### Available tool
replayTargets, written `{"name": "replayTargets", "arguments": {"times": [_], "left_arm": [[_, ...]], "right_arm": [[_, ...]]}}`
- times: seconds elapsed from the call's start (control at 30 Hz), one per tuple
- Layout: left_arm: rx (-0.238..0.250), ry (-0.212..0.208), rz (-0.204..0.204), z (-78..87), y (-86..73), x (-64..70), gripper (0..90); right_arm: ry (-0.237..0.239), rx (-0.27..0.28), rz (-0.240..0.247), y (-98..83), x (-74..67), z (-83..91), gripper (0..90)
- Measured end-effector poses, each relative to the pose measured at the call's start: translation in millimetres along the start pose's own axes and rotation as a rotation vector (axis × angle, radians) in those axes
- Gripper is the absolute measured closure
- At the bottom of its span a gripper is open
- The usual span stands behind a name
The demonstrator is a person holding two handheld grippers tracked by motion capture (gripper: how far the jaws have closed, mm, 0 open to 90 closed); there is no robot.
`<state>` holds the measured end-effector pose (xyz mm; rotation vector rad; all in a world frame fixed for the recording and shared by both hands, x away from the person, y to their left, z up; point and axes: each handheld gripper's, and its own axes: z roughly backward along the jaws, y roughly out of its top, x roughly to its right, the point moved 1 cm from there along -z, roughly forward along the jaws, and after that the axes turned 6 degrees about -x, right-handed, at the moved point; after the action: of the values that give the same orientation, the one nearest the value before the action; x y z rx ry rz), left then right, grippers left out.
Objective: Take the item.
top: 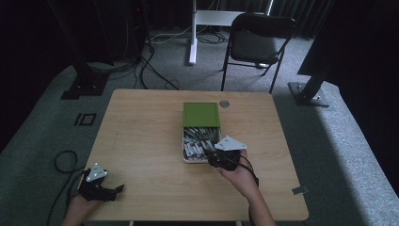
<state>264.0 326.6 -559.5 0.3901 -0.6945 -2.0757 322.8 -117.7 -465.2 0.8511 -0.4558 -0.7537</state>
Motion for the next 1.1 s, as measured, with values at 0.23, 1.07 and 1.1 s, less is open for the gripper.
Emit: {"name": "replayTargets", "arguments": {"times": [0.23,1.07,1.1], "left_arm": [[0.0,0.0,0.0,0.0,0.0,0.0,1.4],[0.0,0.0,0.0,0.0,0.0,0.0,1.4],[0.0,0.0,0.0,0.0,0.0,0.0,1.4]], "right_arm": [[0.003,-0.043,0.0,1.1,-5.9,-16.8,66.0],[-0.094,-0.128,-0.065,-4.5,-5.0,-48.3,75.2],[-0.101,-0.131,-0.065,-4.1,-5.8,-49.3,75.2]]}}
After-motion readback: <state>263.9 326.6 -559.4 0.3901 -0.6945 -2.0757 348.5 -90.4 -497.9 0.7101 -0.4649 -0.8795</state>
